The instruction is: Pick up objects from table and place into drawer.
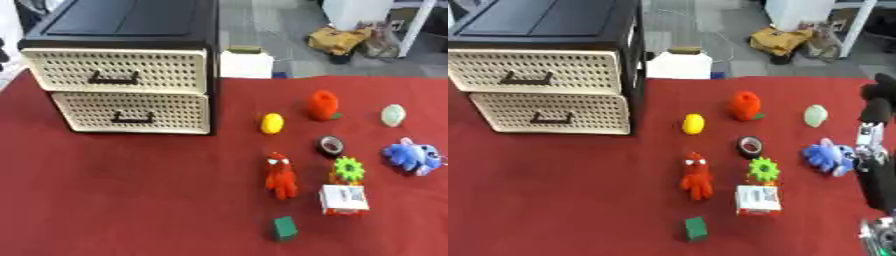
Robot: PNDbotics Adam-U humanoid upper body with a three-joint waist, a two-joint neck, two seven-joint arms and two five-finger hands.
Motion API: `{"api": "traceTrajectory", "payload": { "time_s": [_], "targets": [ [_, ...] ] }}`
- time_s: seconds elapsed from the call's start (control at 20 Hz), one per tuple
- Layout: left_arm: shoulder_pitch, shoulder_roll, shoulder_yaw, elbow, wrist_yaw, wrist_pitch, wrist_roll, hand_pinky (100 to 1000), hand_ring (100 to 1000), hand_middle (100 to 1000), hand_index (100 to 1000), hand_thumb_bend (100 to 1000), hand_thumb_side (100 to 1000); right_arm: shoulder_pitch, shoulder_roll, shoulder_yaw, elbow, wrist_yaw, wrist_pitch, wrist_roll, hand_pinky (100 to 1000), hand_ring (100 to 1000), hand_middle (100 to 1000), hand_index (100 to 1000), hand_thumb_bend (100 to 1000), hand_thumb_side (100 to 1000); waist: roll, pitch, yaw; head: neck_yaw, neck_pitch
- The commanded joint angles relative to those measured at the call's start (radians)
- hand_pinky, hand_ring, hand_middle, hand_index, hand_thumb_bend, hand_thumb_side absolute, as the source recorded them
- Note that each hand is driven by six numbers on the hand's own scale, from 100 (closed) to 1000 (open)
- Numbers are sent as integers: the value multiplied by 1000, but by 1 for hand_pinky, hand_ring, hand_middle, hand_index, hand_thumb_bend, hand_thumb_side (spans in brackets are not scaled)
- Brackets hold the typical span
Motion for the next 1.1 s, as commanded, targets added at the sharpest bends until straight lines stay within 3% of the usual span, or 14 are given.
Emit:
{"api": "traceTrajectory", "payload": {
  "time_s": [0.05,0.2,0.35,0.5,0.7,0.85,1.1],
  "targets": [
    [-39,98,-56,8,-46,43,-41,117,184,241,899,100,976,-4,-30,-5,-16,2,4,0,699,697,650,819,100,873,3,-23,1,-6,6],
    [-70,164,-109,29,-86,84,-82,100,100,161,918,100,986,-3,-33,-4,-16,1,4,1,699,697,650,819,100,873,6,-25,0,-5,7],
    [-95,225,-159,44,-124,122,-120,100,100,100,933,100,1000,-2,-34,-2,-16,0,3,2,699,698,650,819,100,873,7,-27,-4,-1,8],
    [-122,289,-195,46,-163,161,-159,100,100,100,926,100,1000,-2,-34,0,-16,-2,2,4,699,698,650,819,100,873,5,-28,-9,6,12],
    [-142,377,-193,13,-178,213,-215,100,100,100,854,119,1000,-6,-33,5,-16,-8,-3,9,700,699,650,819,100,874,-3,-30,-24,29,20],
    [-167,398,-179,-8,-137,259,-262,100,100,100,808,167,1000,-5,-32,7,-16,-12,-6,12,700,699,650,819,100,874,-7,-32,-28,41,23],
    [-214,410,-212,1,-71,284,-339,100,100,100,809,100,1000,-3,-34,9,-16,-13,-8,16,700,700,650,819,100,875,-10,-34,-28,47,21]
  ]
}}
